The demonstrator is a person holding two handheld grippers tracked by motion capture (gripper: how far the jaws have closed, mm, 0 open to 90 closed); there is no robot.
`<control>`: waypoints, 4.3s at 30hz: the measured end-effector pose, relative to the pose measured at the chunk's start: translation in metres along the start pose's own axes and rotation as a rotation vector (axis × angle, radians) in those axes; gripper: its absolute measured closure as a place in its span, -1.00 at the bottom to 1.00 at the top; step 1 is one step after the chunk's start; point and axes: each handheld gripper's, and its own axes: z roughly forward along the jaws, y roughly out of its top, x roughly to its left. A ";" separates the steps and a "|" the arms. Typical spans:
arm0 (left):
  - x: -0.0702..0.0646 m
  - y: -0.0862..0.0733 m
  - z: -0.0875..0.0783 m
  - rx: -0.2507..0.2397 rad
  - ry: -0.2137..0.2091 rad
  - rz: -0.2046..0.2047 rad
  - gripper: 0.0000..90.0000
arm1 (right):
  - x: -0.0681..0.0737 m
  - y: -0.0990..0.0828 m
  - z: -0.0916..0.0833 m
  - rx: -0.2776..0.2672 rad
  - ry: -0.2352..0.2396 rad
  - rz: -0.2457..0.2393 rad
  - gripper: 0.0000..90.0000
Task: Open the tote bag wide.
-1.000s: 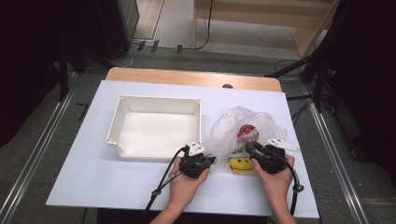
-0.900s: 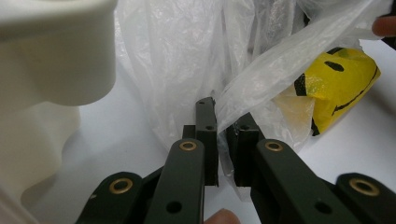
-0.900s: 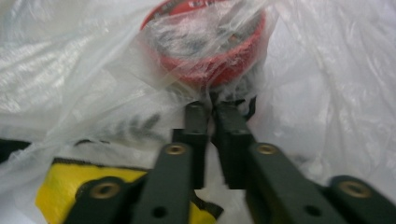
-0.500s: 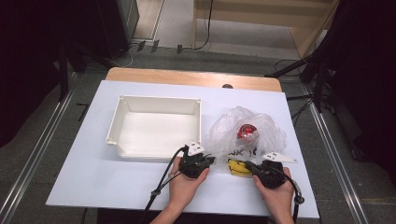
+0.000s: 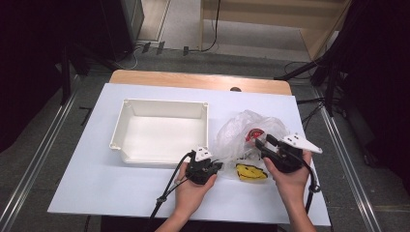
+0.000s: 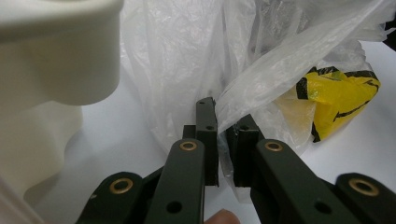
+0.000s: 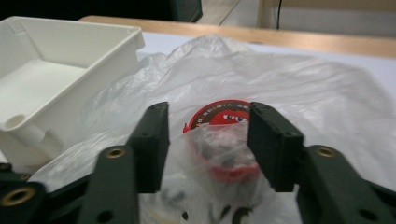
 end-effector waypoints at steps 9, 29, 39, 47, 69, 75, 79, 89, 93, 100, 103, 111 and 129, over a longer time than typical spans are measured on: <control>0.000 0.000 0.000 -0.004 -0.003 0.001 0.90 | 0.009 -0.011 0.016 0.022 -0.141 -0.111 0.73; 0.001 0.000 -0.001 -0.010 -0.011 -0.004 0.90 | -0.021 -0.073 0.004 0.240 -0.057 0.043 1.00; 0.002 0.000 -0.002 -0.019 -0.016 -0.016 0.90 | -0.005 -0.051 -0.024 0.077 -0.058 -0.046 0.45; 0.002 0.000 -0.001 -0.016 -0.018 -0.016 0.90 | 0.001 -0.013 -0.029 -0.057 -0.039 -0.083 0.31; 0.003 0.000 -0.002 -0.014 -0.021 -0.016 0.90 | -0.013 -0.016 0.053 0.139 -0.080 0.032 -0.49; 0.002 0.000 -0.002 -0.016 -0.021 -0.015 0.90 | -0.014 -0.018 0.056 0.159 -0.077 0.040 -0.49; 0.002 0.000 -0.002 -0.016 -0.021 -0.015 0.90 | -0.010 -0.018 0.054 0.152 -0.106 -0.003 -0.44; 0.002 0.000 -0.002 -0.019 -0.019 -0.017 0.90 | -0.005 -0.014 0.032 0.120 -0.069 -0.013 -0.42; 0.002 0.000 -0.002 -0.027 -0.018 -0.022 0.90 | -0.003 -0.009 0.019 0.100 -0.047 -0.003 -0.42; 0.002 -0.001 -0.002 -0.031 -0.022 -0.024 0.90 | 0.005 -0.003 0.001 0.075 -0.027 -0.020 -0.42; 0.002 -0.001 -0.003 -0.038 -0.024 -0.019 0.87 | 0.007 -0.001 -0.005 0.066 -0.023 -0.024 -0.42; -0.001 -0.003 -0.014 -0.119 -0.042 0.023 0.37 | 0.013 0.006 -0.017 0.044 -0.003 -0.036 -0.42; -0.004 0.002 -0.061 -0.248 -0.022 0.148 -0.69 | 0.016 0.022 -0.028 0.002 0.006 -0.039 -0.42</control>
